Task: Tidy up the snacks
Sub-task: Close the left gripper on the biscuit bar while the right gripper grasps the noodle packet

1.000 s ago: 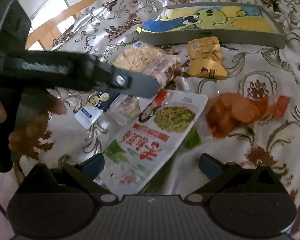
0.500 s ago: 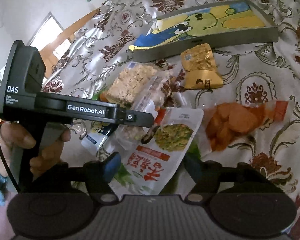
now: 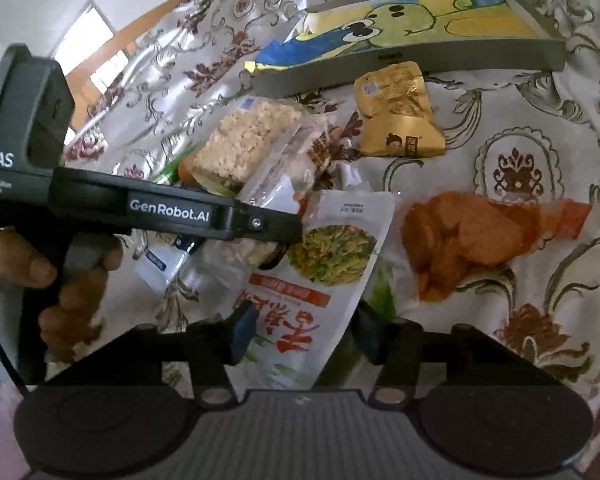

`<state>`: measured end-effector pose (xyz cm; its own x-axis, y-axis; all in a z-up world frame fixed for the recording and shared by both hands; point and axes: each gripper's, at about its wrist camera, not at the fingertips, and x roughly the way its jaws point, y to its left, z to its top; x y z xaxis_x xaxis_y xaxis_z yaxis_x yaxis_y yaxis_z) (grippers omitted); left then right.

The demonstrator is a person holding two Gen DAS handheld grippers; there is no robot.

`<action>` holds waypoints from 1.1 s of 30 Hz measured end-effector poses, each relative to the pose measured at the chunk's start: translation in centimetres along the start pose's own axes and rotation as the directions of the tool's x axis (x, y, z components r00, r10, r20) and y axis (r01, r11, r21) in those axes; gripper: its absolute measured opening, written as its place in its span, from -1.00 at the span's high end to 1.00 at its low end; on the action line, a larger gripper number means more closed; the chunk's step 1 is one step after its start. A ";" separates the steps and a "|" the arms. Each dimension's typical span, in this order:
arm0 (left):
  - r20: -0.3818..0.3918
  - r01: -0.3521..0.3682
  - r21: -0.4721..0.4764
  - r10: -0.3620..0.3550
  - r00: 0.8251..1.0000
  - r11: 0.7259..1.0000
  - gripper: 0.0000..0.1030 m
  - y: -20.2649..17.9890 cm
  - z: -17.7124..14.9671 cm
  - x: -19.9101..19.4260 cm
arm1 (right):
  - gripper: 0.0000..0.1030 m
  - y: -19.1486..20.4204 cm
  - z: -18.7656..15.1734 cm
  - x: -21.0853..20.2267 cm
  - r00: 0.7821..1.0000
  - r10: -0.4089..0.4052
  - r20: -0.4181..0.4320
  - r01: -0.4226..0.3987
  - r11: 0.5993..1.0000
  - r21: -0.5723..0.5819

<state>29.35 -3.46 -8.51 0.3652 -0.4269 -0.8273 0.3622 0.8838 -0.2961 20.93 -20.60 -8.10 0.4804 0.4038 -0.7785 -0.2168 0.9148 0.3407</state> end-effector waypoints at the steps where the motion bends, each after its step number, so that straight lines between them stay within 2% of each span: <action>1: 0.000 -0.006 -0.002 0.006 1.000 1.000 0.22 -0.2 -0.2 -0.2 | -0.01 0.1 0.0 -0.2 1.000 -0.003 0.000 0.003 1.000 0.013; 6: -0.035 -0.051 -0.038 0.049 0.998 0.998 0.23 -0.7 -1.9 -1.4 | 0.07 -0.3 -0.7 -1.2 1.000 0.010 -0.014 -0.008 0.996 0.090; 10: -0.043 -0.067 -0.075 0.064 0.997 0.995 0.23 -0.6 -3.4 -2.9 | 0.13 -0.2 -1.4 -2.0 1.000 0.013 -0.006 -0.012 0.995 0.098; 13: -0.048 -0.074 -0.106 0.069 0.996 0.992 0.23 -0.3 -3.8 -3.6 | 0.27 -0.1 -1.7 -2.8 1.000 0.022 0.019 -0.024 0.994 0.107; 15: -0.049 -0.079 -0.124 0.074 0.996 0.989 0.23 -0.3 -4.2 -4.0 | 0.46 -0.3 -1.8 -3.5 0.998 0.039 0.047 -0.045 0.991 0.122; 18: -0.051 -0.090 -0.134 0.084 0.995 0.987 0.23 -0.6 -4.8 -4.4 | 0.69 -0.8 -1.7 -4.8 0.988 0.113 0.107 -0.130 0.978 0.164; 20: -0.053 -0.093 -0.137 0.087 0.995 0.986 0.24 -0.6 -5.0 -4.4 | 0.69 -1.1 -1.6 -5.1 0.975 0.174 0.141 -0.199 0.961 0.191; 22: -0.054 -0.095 -0.144 0.088 0.995 0.985 0.24 -0.5 -5.1 -4.4 | 0.69 -1.4 -1.2 -4.8 0.967 0.204 0.151 -0.233 0.950 0.208; 30: -0.058 -0.092 -0.149 0.084 0.995 0.985 0.24 -0.5 -5.1 -4.1 | 0.59 -2.7 -0.6 -1.0 0.961 0.256 0.105 -0.276 0.921 0.276; 33: -0.059 -0.093 -0.145 0.085 0.995 0.985 0.24 -0.6 -5.0 -4.0 | 0.63 -2.9 -0.8 -0.2 0.958 0.276 0.080 -0.287 0.911 0.296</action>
<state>23.38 -1.34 -7.47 0.3438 -0.3382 -0.8760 0.1983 0.9380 -0.2843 20.77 -23.38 -9.37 0.4682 0.6395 -0.6098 -0.0839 0.7192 0.6898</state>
